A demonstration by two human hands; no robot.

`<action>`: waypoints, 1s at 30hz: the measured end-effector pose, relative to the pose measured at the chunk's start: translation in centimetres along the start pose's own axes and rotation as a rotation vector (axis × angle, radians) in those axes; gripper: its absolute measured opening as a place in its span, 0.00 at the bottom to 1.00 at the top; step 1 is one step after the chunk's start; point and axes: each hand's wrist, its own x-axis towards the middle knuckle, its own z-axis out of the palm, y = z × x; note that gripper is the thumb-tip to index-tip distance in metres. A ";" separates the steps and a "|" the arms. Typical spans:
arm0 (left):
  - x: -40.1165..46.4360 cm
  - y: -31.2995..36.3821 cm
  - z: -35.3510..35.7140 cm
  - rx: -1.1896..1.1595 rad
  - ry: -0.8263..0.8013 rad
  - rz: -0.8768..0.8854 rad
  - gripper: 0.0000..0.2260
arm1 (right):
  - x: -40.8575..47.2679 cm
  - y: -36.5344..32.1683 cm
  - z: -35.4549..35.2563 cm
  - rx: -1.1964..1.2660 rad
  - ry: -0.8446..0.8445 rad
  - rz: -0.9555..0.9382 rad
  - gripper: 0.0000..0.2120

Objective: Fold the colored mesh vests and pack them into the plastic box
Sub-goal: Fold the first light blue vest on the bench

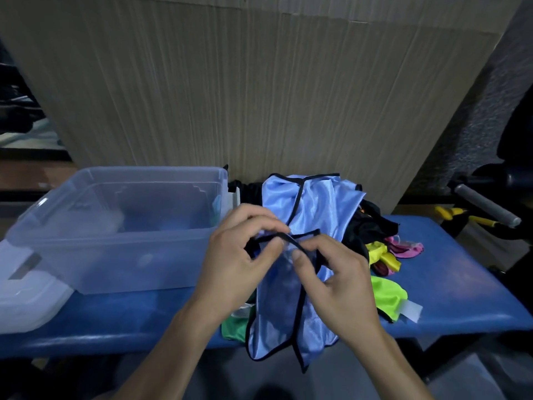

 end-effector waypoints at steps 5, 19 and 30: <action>-0.4 1.0 -0.7 -0.066 -0.243 -0.026 0.06 | 0.3 -0.3 -2.0 0.200 -0.046 0.078 0.09; 7.6 11.4 -4.4 -0.373 -0.648 0.078 0.03 | 9.8 -9.9 -14.2 0.281 -0.612 0.074 0.10; 14.9 19.6 -13.1 -0.327 -0.032 0.076 0.12 | 9.5 -10.4 -15.4 0.321 -0.460 0.053 0.28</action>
